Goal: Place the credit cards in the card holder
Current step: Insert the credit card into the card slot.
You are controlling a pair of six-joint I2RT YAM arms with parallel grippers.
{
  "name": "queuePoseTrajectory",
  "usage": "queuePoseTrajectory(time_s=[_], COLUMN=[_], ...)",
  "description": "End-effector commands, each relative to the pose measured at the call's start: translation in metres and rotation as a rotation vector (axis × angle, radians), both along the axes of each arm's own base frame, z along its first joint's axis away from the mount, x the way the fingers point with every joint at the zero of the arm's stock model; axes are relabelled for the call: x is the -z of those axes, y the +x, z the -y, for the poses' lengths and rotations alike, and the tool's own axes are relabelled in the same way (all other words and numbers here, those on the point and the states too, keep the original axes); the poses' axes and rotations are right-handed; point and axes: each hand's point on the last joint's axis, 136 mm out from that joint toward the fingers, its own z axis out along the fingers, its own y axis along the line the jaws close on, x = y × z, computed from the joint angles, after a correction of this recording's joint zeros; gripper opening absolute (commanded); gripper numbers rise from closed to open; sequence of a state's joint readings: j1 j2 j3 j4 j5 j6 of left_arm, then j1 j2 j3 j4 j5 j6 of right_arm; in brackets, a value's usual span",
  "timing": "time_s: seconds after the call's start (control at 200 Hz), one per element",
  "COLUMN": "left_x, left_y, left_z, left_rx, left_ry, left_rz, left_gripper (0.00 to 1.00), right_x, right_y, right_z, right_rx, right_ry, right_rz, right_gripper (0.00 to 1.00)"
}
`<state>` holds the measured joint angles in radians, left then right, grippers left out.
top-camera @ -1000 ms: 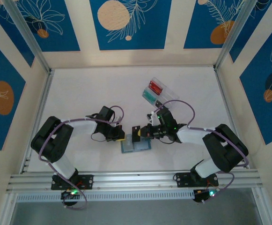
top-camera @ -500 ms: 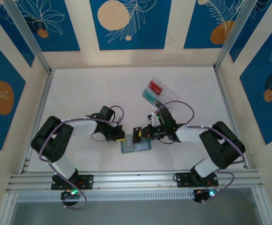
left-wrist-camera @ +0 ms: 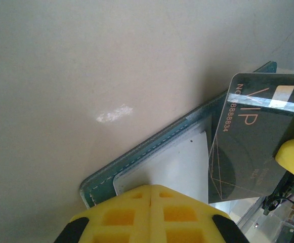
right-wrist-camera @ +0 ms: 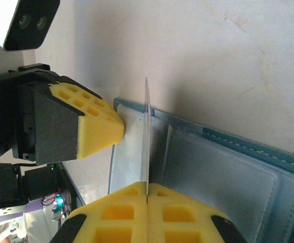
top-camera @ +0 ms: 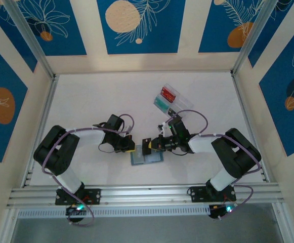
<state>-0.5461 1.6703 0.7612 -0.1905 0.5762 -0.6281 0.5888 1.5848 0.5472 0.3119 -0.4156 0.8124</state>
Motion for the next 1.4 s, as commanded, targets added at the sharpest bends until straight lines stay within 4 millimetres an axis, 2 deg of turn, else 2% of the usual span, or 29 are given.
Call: queuePoseTrajectory(time_s=[0.0,0.51,0.86,1.06,1.24,1.395], left_x=[0.040,0.042,0.042,0.042,0.039,0.035], left_y=[-0.029,-0.029,-0.030,-0.032,-0.031,-0.030], left_z=[-0.033,-0.032,-0.033,-0.034,-0.033,-0.031], left_rx=[-0.011,-0.013,-0.020,-0.020,-0.033,-0.031], left_ry=[0.184,0.178,0.175,0.173,0.166,0.155], left_rz=[-0.117,-0.119,-0.120,-0.122,-0.115,-0.116], left_gripper=[0.00,0.00,0.00,0.00,0.00,0.00], right_x=[0.010,0.021,0.029,0.027,0.024,0.029], right_y=[-0.016,-0.042,-0.040,-0.038,-0.032,-0.028], right_z=[0.000,0.007,-0.009,-0.021,-0.028,-0.030], right_rx=[-0.036,-0.102,-0.137,-0.139,-0.102,-0.074], right_ry=[0.004,-0.030,-0.018,-0.016,-0.024,-0.046], right_rz=[-0.056,-0.137,-0.169,-0.159,-0.141,-0.139], right_gripper=[0.00,0.00,0.00,0.00,0.00,0.00])
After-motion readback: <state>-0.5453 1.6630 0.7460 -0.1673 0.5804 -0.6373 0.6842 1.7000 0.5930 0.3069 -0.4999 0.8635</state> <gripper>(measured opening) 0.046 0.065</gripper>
